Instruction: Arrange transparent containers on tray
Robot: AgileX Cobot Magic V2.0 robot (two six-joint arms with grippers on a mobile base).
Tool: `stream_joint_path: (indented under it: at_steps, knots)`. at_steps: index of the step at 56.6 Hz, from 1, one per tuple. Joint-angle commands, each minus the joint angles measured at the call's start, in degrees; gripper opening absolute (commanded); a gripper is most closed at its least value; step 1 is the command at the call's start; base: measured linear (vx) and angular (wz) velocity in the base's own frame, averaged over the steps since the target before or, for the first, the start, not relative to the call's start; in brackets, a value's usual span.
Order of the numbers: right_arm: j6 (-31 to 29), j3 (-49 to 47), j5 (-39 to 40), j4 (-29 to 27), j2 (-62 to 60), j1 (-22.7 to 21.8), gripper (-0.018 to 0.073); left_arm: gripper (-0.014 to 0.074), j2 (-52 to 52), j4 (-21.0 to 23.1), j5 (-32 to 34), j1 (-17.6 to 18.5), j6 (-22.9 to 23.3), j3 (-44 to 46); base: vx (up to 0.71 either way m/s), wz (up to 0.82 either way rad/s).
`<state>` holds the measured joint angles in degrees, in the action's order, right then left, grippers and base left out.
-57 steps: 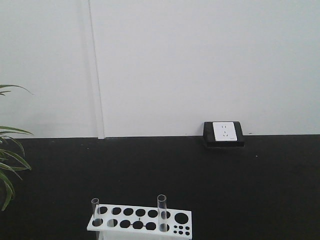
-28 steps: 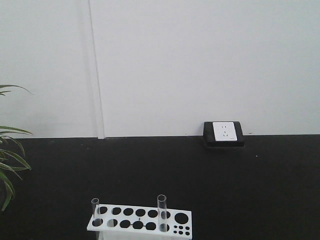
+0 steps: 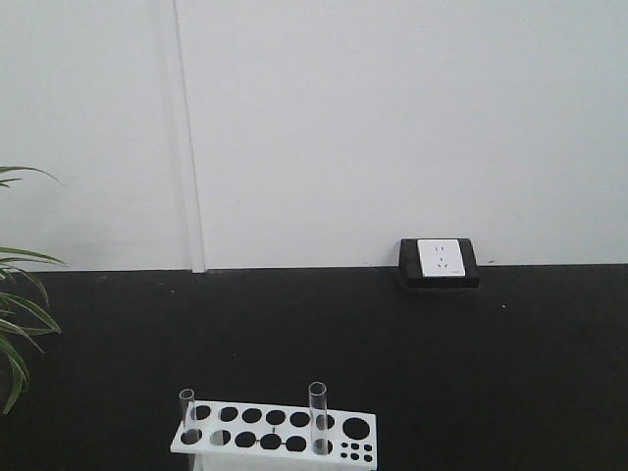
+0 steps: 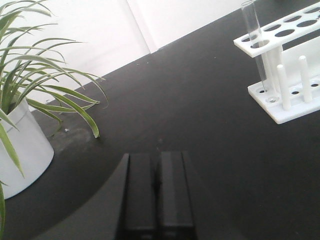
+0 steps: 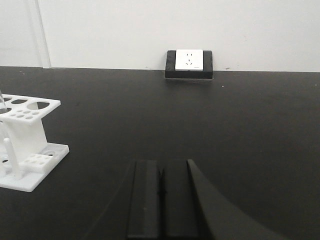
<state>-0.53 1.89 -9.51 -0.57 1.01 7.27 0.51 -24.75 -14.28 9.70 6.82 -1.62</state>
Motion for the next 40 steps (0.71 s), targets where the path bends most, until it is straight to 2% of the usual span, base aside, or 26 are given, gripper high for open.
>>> stream_joint_path:
  at_steps: [1, 10, 17, 30, 34, 40]
  knots:
    - [-0.34, 0.33, 4.94, 0.57, 1.01, -0.13, -0.0011, -0.0007, 0.94, 0.01, 7.2, -0.02, 1.26, -1.58, 0.0, 0.0]
    - [-0.34, 0.33, 9.04, 0.57, 1.01, -0.13, -0.0011, -0.0007, 0.94, 4.99, 11.11, -0.02, 7.26, -1.58, 0.0, 0.0]
    - [-0.34, 0.33, 11.66, 0.57, 1.01, -0.13, -0.0011, -0.0007, 0.94, 5.38, 13.31, -0.02, 8.58, -1.58, 0.0, 0.0]
    - [0.53, -1.96, 21.11, 0.57, 1.01, -0.13, -0.0011, -0.0007, 0.94, 11.07, 25.11, -0.02, 15.15, -1.06, 0.0, 0.0]
    - [0.53, -5.62, 20.57, 0.57, 1.01, -0.13, -0.0011, -0.0007, 0.94, 11.73, 24.96, -0.02, 17.15, 1.11, 0.0, 0.0]
    - [-1.33, -15.41, 17.63, 1.43, 2.8, -0.13, -0.0011, -0.0007, 1.38, 11.52, 22.12, -0.02, 16.6, 8.21, 0.0, 0.0]
